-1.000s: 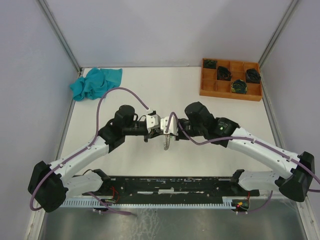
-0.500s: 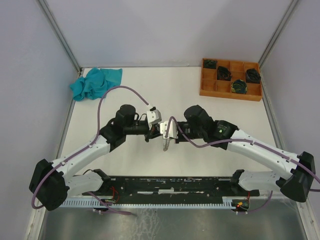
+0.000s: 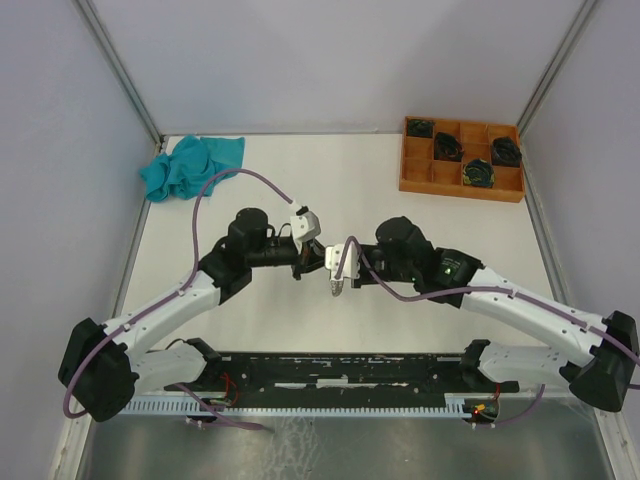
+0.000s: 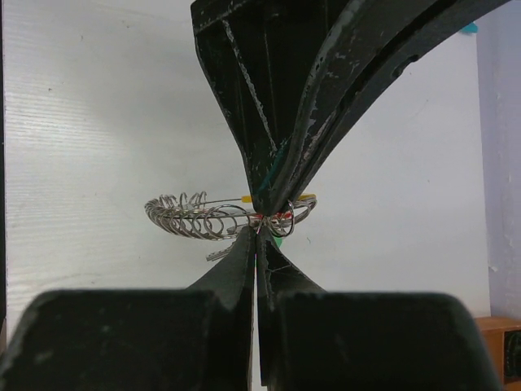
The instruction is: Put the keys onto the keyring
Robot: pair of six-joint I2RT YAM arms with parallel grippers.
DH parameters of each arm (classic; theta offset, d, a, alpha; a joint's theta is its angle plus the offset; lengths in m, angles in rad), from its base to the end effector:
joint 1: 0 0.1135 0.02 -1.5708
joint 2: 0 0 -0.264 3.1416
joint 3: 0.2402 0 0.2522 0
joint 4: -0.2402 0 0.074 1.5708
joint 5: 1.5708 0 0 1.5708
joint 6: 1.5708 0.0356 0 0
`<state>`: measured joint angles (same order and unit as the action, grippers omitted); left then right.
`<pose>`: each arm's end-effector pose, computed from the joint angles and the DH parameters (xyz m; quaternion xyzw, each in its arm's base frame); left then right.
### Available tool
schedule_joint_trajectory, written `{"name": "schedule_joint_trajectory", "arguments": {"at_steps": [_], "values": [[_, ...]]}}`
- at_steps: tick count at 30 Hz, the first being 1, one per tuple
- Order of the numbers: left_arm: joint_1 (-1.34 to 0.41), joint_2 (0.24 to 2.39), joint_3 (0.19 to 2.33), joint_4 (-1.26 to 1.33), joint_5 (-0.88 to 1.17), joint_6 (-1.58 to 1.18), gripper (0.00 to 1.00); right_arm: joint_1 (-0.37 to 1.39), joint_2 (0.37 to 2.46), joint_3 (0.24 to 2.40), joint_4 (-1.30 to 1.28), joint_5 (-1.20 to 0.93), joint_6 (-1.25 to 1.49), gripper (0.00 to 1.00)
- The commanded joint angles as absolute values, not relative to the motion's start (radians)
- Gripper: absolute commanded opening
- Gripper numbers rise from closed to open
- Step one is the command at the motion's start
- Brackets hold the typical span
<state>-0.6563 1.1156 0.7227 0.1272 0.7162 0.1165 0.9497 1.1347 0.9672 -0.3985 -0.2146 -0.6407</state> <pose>0.1842 -0.1714 0.2858 0.4776 0.6091 -0.4200 0.4739 0.1404 0.2092 0.3128 -0.6583 0.5733 0.1664 0.4586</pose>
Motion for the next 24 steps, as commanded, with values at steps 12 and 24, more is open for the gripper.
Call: {"name": "schedule_joint_trajectory", "arguments": {"at_steps": [12,24], "values": [[-0.649,1.021,0.638,0.383,0.643,0.028,0.03,0.966,1.063,0.919,-0.371,-0.136,-0.607,0.01],[-0.649,1.024,0.591,0.461,0.602,-0.020,0.11,0.964,1.087,0.962,-0.384,-0.140,-0.619,0.01]]}}
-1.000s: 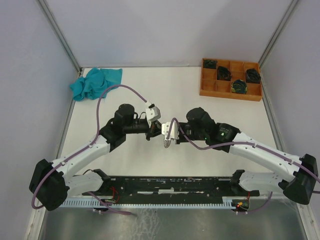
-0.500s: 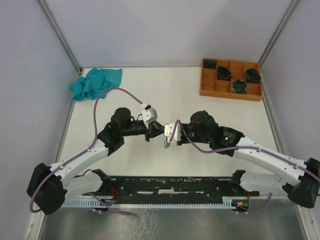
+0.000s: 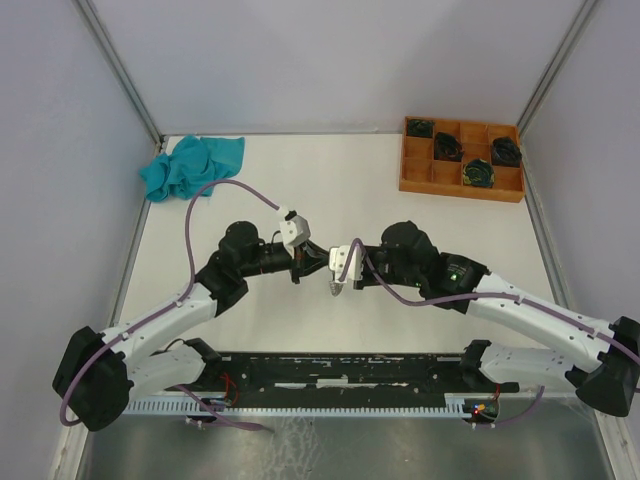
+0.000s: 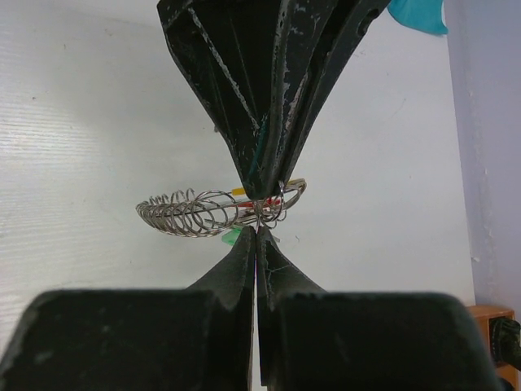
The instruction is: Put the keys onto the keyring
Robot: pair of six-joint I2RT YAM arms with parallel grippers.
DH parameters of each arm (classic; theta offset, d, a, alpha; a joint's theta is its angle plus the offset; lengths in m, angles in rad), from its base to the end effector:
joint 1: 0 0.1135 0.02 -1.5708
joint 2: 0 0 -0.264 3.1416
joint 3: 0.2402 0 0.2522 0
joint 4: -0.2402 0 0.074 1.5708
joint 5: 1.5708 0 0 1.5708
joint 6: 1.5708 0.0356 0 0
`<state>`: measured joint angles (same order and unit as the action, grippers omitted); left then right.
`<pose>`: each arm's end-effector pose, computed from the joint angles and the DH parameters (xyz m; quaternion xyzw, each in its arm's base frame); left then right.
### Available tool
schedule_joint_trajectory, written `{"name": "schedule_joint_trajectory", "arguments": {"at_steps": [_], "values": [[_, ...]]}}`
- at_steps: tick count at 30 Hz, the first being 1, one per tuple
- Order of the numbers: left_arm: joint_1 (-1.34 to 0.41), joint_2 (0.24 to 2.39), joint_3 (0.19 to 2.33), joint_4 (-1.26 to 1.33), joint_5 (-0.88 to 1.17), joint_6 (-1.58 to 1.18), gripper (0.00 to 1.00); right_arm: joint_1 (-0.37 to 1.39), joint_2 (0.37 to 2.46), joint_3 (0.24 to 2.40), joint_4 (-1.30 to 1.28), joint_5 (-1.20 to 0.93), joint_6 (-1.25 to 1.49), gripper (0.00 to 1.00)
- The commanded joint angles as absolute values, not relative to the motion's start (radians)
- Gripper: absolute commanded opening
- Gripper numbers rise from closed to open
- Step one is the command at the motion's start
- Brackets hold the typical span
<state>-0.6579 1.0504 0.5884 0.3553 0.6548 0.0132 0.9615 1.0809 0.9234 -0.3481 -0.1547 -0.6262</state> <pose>0.1738 -0.1617 0.2762 0.4349 0.5942 -0.4274 0.5245 0.1344 0.2021 0.3144 -0.6400 0.5742 0.1501 0.4881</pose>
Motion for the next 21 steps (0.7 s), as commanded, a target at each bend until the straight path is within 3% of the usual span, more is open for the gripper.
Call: {"name": "schedule_joint_trajectory", "arguments": {"at_steps": [1,6,12,21], "values": [[-0.649,1.020,0.589,0.450,0.597,-0.019,0.13,0.964,1.093,0.968,-0.388,-0.141,-0.622,0.01],[-0.649,0.982,0.582,0.373,0.572,0.003,0.22,0.963,1.117,0.986,-0.399,-0.150,-0.635,0.01],[-0.649,0.967,0.555,0.357,0.570,0.037,0.25,0.961,1.154,1.000,-0.416,-0.176,-0.647,0.01],[-0.645,1.063,0.602,0.286,0.745,0.198,0.34,0.957,1.178,1.016,-0.453,-0.204,-0.656,0.01]]}}
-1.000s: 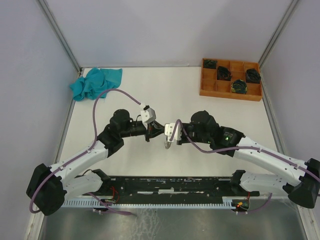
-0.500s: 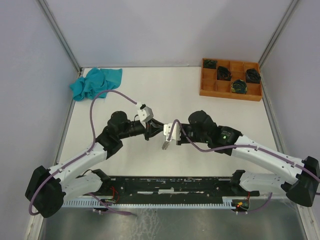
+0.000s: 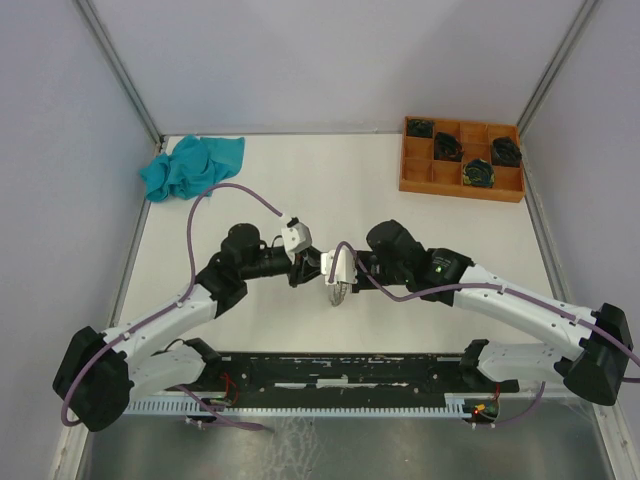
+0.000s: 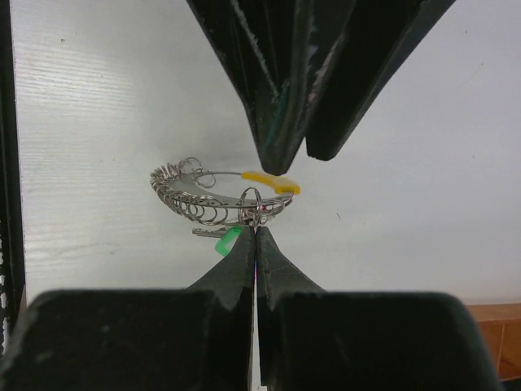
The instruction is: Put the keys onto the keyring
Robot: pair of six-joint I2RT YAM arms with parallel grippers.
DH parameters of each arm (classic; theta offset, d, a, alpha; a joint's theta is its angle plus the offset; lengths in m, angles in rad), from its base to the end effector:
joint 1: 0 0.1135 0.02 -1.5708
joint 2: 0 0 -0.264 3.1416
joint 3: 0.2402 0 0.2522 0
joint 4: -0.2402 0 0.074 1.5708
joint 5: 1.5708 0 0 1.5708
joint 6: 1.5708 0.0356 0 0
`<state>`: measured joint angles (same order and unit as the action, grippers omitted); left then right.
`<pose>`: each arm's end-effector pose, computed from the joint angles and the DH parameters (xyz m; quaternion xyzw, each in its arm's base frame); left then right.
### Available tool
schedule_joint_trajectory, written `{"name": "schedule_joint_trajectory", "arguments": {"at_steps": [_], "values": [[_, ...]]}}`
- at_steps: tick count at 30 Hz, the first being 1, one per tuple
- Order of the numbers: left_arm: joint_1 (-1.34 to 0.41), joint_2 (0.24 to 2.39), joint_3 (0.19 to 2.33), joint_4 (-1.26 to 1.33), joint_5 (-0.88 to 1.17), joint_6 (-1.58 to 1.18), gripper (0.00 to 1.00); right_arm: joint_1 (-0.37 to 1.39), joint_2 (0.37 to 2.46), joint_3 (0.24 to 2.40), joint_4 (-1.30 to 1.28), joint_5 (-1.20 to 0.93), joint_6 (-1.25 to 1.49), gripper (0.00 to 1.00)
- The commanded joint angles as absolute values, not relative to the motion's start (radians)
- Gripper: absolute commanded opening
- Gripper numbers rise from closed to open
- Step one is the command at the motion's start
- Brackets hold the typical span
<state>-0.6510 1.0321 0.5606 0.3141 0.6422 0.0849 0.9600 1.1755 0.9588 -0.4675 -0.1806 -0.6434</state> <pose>0.1711 -0.1571 0.2662 0.4508 0.5996 -0.4026 0.5246 0.1410 0.2125 0.2942 -0.6733 0.5979 0.1478 0.4090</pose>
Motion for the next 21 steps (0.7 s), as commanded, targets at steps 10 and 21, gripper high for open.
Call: {"name": "schedule_joint_trajectory", "arguments": {"at_steps": [10,21], "values": [[-0.646,1.162,0.644,0.217,0.874,0.314,0.34,0.957,1.192,1.029,-0.463,-0.226,-0.660,0.01],[-0.649,1.235,0.691,0.216,0.912,0.305,0.28,0.957,1.198,1.034,-0.463,-0.244,-0.660,0.01]]}}
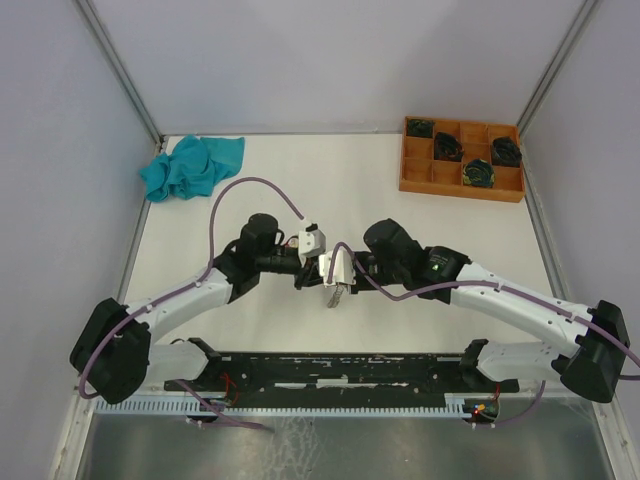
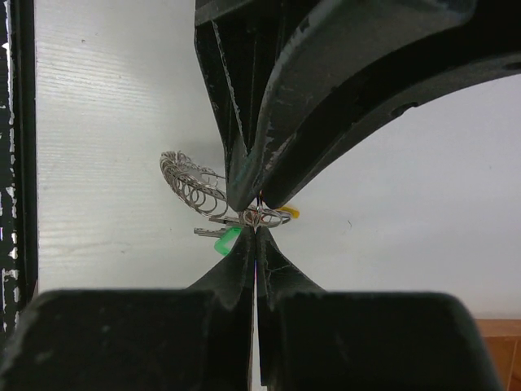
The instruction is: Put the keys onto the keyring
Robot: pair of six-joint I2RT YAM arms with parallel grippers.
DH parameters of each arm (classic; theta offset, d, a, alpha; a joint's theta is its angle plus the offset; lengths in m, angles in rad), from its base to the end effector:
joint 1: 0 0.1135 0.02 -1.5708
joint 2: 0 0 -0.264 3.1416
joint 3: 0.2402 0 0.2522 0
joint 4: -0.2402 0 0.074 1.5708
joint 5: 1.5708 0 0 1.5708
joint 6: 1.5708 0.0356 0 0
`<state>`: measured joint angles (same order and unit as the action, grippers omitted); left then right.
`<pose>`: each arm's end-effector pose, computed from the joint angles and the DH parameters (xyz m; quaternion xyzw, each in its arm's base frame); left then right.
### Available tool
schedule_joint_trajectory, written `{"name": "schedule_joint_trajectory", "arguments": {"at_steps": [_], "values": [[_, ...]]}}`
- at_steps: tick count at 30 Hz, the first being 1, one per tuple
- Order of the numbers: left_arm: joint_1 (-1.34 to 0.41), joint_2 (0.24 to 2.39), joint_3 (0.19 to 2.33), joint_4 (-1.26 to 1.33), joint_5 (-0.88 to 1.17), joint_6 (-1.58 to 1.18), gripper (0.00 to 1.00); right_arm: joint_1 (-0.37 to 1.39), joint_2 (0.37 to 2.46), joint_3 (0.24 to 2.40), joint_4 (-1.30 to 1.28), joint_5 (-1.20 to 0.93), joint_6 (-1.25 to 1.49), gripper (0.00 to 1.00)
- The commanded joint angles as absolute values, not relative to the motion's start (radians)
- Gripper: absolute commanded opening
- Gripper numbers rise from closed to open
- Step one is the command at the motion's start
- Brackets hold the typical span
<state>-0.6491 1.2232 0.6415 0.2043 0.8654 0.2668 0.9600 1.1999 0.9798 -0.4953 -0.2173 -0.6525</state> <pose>0.1891 -0.1775 0.2415 0.5434 0.5694 -0.4375 0.4349 0.1420 0.2162 0.2933 -0.6839 0.5937 0.1606 0.3924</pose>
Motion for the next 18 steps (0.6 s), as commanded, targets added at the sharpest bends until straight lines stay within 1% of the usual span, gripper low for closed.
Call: {"name": "schedule_joint_trajectory", "arguments": {"at_steps": [1,11,15,18], "values": [[-0.650,1.239,0.692,0.216,0.916,0.304,0.27,0.956,1.198,1.035,-0.462,-0.245,-0.660,0.01],[-0.657,1.265,0.701,0.183,0.920,0.314,0.15,0.957,1.196,1.033,-0.463,-0.240,-0.656,0.01],[-0.657,1.265,0.705,0.173,0.898,0.313,0.03,0.956,1.186,1.026,-0.466,-0.232,-0.654,0.01],[-0.657,1.261,0.719,0.128,0.869,0.330,0.03,0.957,1.169,1.009,-0.466,-0.207,-0.648,0.01]]}}
